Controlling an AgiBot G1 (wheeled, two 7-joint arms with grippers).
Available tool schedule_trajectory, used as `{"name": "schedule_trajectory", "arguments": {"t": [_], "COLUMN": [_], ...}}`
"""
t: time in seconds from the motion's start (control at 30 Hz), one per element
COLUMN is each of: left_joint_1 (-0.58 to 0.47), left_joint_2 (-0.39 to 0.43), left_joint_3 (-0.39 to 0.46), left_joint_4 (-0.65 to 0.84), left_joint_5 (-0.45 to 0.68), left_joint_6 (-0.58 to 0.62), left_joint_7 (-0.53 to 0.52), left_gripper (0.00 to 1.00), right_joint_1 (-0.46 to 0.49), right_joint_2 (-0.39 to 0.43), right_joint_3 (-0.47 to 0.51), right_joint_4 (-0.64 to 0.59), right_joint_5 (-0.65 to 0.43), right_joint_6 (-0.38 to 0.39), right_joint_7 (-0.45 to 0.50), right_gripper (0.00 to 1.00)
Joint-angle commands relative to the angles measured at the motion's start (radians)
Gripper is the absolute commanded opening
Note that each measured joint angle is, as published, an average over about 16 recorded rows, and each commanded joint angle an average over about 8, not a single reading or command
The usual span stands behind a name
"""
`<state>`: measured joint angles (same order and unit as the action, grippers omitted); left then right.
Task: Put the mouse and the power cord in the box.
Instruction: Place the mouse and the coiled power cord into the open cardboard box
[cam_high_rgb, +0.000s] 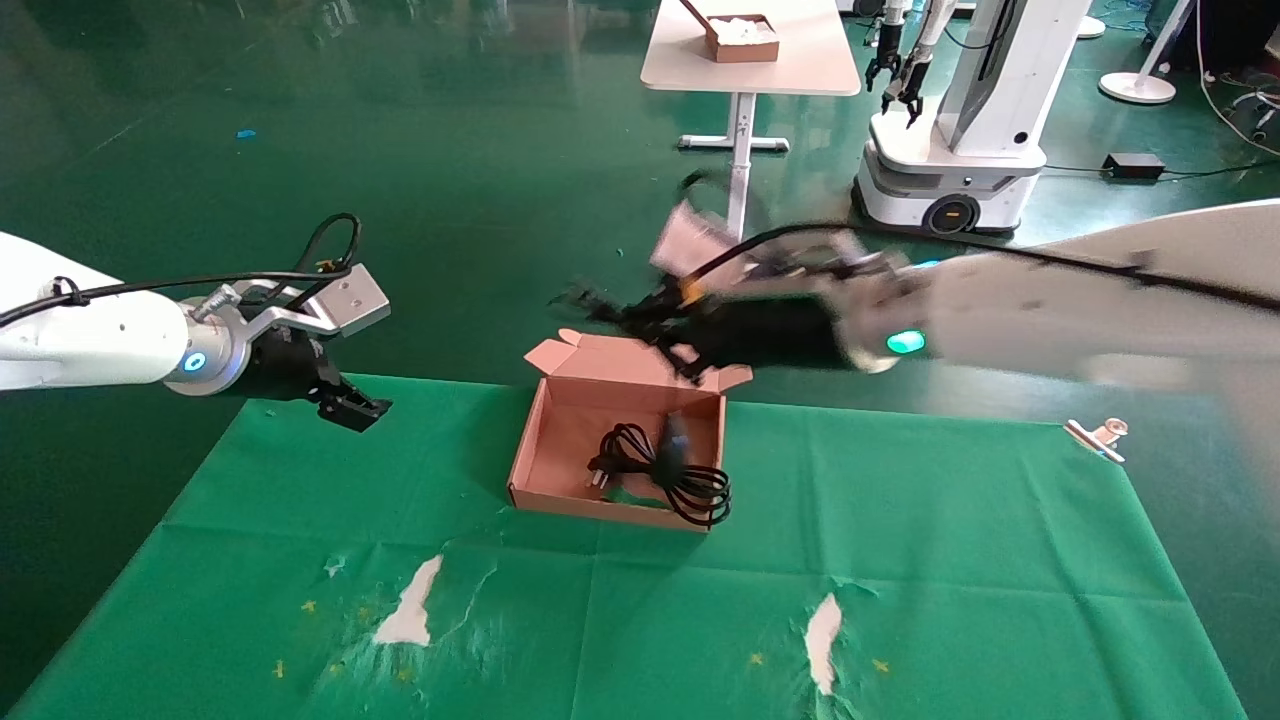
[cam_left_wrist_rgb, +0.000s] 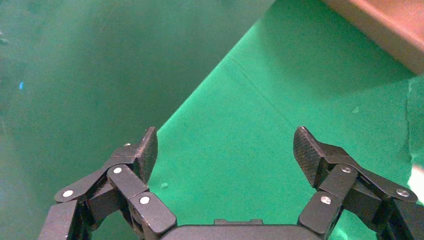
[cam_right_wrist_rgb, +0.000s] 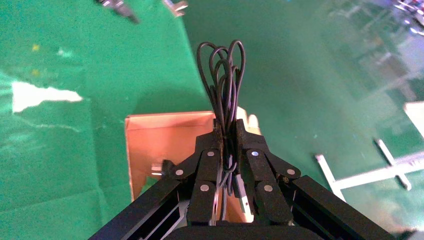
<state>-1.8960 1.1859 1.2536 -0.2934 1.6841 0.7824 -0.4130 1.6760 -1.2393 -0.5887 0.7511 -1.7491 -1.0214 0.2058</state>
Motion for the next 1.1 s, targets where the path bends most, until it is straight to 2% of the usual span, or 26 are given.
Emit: {"name": "schedule_trajectory", "arguments": {"t": [0.03,0.23,0.43,0.47,0.7,0.73,0.83,1.1], "left_joint_1": [0.001,0.008,0.016,0.017,0.021,0.021,0.022,0.022], "left_joint_2": [-0.009,-0.038,-0.068,-0.073,-0.097,-0.099,-0.102,-0.097], "left_joint_3": [0.004,0.019,0.035,0.037,0.05,0.05,0.052,0.05], "left_joint_4": [-0.018,-0.092,-0.171,-0.184,-0.244,-0.247,-0.253,-0.243], "left_joint_5": [0.006,0.033,0.064,0.07,0.095,0.096,0.1,0.096], "left_joint_6": [0.005,0.003,0.001,0.001,0.001,0.002,0.002,0.001], "left_joint_7": [-0.018,-0.08,-0.149,-0.161,-0.212,-0.214,-0.217,-0.211], "left_gripper": [1.0,1.0,1.0,1.0,1.0,1.0,1.0,1.0], "right_joint_1": [0.01,0.014,-0.007,-0.01,-0.028,-0.03,-0.034,-0.03], "right_joint_2": [-0.055,-0.122,-0.129,-0.13,-0.136,-0.137,-0.138,-0.134], "right_joint_3": [-0.009,-0.086,-0.205,-0.226,-0.32,-0.324,-0.335,-0.319], "right_joint_4": [-0.06,-0.165,-0.194,-0.195,-0.201,-0.201,-0.199,-0.198], "right_joint_5": [-0.004,-0.02,-0.012,-0.015,-0.033,-0.033,-0.035,-0.034], "right_joint_6": [0.015,0.075,0.158,0.182,0.326,0.333,0.352,0.328], "right_joint_7": [-0.052,-0.163,-0.199,-0.201,-0.205,-0.205,-0.205,-0.204], "right_gripper": [0.0,0.0,0.02,0.1,0.95,1.0,1.0,1.0]}}
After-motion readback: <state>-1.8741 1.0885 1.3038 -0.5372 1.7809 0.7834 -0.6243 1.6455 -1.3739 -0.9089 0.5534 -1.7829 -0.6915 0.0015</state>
